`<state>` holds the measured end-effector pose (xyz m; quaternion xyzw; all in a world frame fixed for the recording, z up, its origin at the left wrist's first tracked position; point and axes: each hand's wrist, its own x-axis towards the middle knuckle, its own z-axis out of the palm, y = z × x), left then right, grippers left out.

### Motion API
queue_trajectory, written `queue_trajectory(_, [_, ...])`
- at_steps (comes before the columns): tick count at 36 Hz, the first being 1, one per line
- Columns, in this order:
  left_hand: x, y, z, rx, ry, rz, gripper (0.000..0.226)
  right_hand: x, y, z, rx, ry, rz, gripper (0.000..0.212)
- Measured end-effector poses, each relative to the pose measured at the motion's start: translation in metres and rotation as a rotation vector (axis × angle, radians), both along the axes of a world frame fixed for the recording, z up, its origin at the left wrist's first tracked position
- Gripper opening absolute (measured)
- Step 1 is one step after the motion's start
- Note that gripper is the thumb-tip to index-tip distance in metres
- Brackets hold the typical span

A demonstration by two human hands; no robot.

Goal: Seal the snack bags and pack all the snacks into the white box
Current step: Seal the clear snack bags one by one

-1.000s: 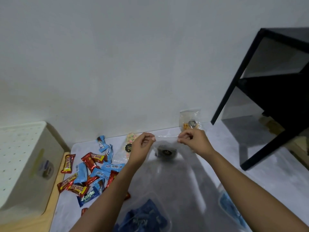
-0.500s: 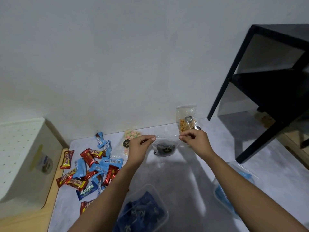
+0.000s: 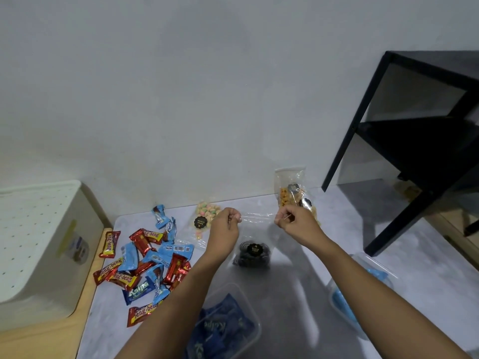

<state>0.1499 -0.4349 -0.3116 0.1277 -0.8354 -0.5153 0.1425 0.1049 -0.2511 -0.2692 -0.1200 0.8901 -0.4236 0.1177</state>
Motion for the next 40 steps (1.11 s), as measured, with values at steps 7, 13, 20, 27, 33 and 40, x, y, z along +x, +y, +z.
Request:
queue_trajectory(7, [0.004, -0.003, 0.000, 0.026, -0.028, -0.019, 0.013, -0.003, -0.003, -0.004, 0.106, 0.051, 0.099, 0.024])
queue_trajectory(13, [0.007, -0.008, -0.002, 0.052, -0.029, 0.007, 0.014, -0.002, -0.012, -0.003, 0.112, 0.036, 0.118, 0.019])
queue_trajectory(20, [0.010, -0.011, -0.003, 0.069, -0.028, 0.011, 0.012, -0.004, -0.022, -0.002, 0.180, 0.051, 0.118, 0.026])
queue_trajectory(27, [0.008, -0.013, -0.004, 0.074, -0.026, 0.029, 0.013, -0.008, -0.032, -0.003, 0.140, 0.047, 0.118, 0.023])
queue_trajectory(33, [0.007, -0.012, -0.003, 0.086, -0.018, 0.028, 0.012, -0.012, -0.036, -0.004, 0.158, 0.039, 0.095, 0.018])
queue_trajectory(40, [0.006, -0.007, -0.001, 0.086, 0.001, 0.006, 0.013, -0.011, -0.046, -0.001, 0.224, 0.049, 0.137, 0.013])
